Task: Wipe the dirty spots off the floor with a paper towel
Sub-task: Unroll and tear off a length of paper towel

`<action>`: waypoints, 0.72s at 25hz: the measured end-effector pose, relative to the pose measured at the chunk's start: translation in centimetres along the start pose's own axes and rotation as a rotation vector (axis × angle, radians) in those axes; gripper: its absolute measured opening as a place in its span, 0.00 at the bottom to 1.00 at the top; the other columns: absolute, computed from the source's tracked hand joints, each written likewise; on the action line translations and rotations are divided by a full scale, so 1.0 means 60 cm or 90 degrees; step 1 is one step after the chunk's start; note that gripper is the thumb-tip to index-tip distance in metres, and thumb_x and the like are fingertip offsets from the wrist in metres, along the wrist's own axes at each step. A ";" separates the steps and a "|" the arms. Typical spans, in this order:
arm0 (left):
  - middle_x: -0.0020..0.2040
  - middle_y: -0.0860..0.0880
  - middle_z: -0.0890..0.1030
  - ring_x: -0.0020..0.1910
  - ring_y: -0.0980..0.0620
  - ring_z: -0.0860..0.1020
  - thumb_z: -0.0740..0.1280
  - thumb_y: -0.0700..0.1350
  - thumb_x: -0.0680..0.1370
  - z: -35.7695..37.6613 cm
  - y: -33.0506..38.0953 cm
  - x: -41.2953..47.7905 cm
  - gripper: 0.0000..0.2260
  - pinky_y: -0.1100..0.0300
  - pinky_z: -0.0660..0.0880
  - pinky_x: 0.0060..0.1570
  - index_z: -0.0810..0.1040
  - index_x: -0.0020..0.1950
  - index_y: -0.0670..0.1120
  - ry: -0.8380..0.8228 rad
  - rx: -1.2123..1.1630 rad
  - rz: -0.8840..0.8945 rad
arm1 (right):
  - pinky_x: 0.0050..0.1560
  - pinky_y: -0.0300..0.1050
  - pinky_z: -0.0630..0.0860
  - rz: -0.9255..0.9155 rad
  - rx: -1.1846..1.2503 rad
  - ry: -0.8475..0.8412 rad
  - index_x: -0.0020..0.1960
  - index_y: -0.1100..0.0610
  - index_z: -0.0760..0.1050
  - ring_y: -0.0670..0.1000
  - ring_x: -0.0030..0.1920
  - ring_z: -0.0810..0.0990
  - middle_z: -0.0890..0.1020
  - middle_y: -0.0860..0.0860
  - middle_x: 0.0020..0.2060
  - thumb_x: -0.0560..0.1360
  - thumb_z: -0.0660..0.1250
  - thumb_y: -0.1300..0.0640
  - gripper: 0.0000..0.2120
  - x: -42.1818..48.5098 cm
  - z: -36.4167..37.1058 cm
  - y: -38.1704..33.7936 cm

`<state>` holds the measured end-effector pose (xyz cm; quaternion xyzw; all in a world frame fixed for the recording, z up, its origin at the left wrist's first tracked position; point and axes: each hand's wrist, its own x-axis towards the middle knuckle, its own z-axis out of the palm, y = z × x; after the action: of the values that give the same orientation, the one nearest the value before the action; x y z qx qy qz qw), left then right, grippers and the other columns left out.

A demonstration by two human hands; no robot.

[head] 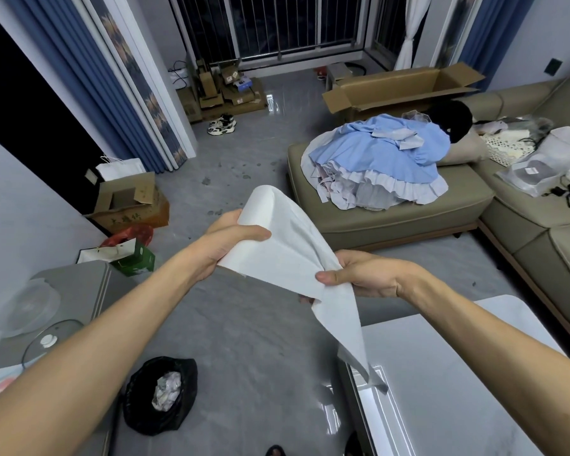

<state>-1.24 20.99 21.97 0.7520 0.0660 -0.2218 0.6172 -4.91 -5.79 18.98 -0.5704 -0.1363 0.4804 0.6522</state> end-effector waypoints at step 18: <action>0.45 0.43 0.80 0.33 0.51 0.82 0.74 0.48 0.63 0.011 -0.038 0.084 0.21 0.56 0.78 0.29 0.71 0.51 0.47 0.053 -0.025 -0.047 | 0.35 0.43 0.66 0.076 -0.193 0.621 0.43 0.61 0.76 0.50 0.30 0.68 0.72 0.53 0.30 0.72 0.60 0.57 0.09 -0.093 -0.137 0.071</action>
<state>2.24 20.01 17.76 0.7453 0.1238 -0.2119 0.6199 -3.73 -15.65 14.76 -0.8233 0.1486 0.1695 0.5210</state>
